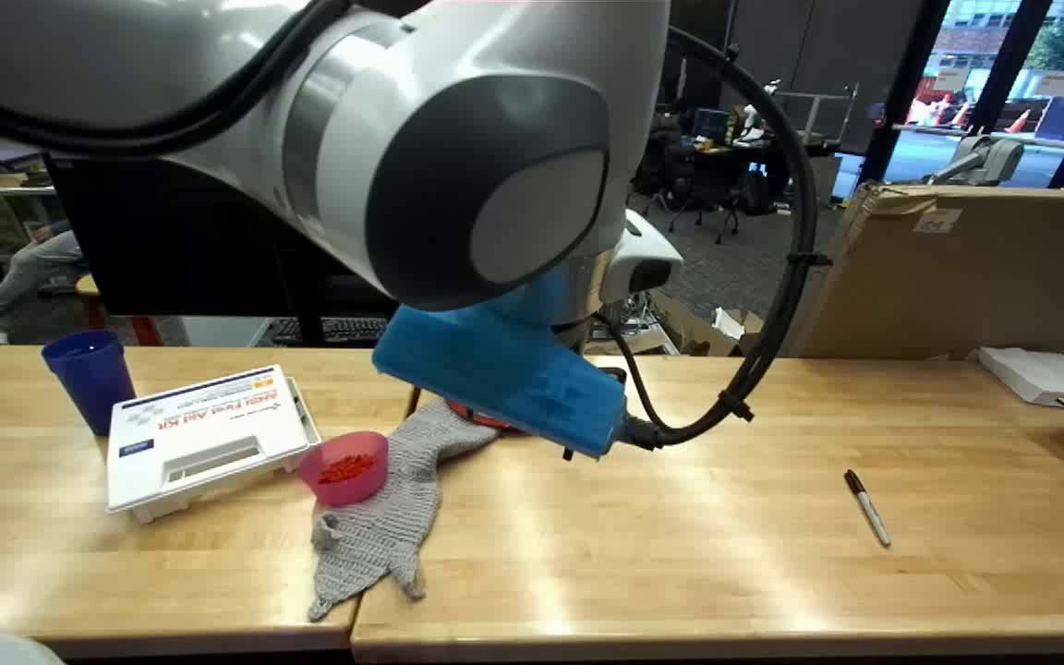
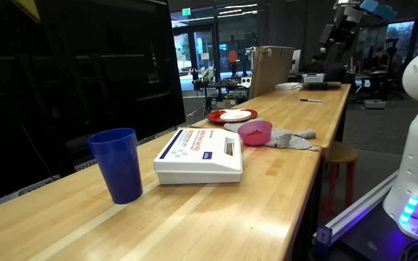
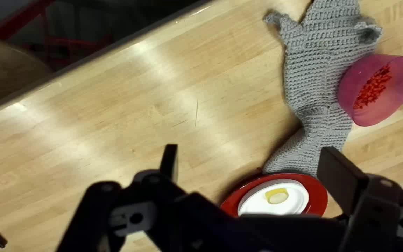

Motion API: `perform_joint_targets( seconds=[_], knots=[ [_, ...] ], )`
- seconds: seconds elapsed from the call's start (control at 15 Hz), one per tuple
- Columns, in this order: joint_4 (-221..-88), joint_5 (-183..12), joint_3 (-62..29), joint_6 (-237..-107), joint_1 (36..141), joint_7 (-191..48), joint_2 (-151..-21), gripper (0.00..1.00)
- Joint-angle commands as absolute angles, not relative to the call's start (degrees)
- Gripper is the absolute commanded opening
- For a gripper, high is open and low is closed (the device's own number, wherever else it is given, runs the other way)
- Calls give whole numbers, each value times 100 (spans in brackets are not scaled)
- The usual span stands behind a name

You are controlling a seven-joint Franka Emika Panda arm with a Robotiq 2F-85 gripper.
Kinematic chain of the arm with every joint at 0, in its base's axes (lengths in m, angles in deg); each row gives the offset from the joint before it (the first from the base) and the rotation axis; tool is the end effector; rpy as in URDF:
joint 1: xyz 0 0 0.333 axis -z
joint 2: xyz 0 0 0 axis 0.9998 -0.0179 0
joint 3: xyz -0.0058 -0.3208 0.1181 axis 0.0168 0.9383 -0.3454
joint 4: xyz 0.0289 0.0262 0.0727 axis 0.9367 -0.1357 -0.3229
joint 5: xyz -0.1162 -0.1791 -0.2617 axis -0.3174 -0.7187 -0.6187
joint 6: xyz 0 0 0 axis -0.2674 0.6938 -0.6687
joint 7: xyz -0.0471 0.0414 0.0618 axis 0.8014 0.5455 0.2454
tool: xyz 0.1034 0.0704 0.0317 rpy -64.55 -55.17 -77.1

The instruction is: Remove the lid from the box

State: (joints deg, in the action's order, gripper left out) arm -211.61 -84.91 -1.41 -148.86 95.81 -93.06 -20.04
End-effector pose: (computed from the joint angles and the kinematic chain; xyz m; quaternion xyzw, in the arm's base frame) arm 0.2170 -0.1299 0.5225 -0.9900 0.0220 -0.1206 0.0695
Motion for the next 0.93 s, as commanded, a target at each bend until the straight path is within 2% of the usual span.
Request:
perform_joint_targets(
  seconds=[0.0, 0.87],
  knots=[
    [-21143, -8449, -182, -14874, 9633, -9342, -2021, 100],
    [-21369, -8206, -370, -14824, 9189, -9475, -2148, 100]
  ],
)
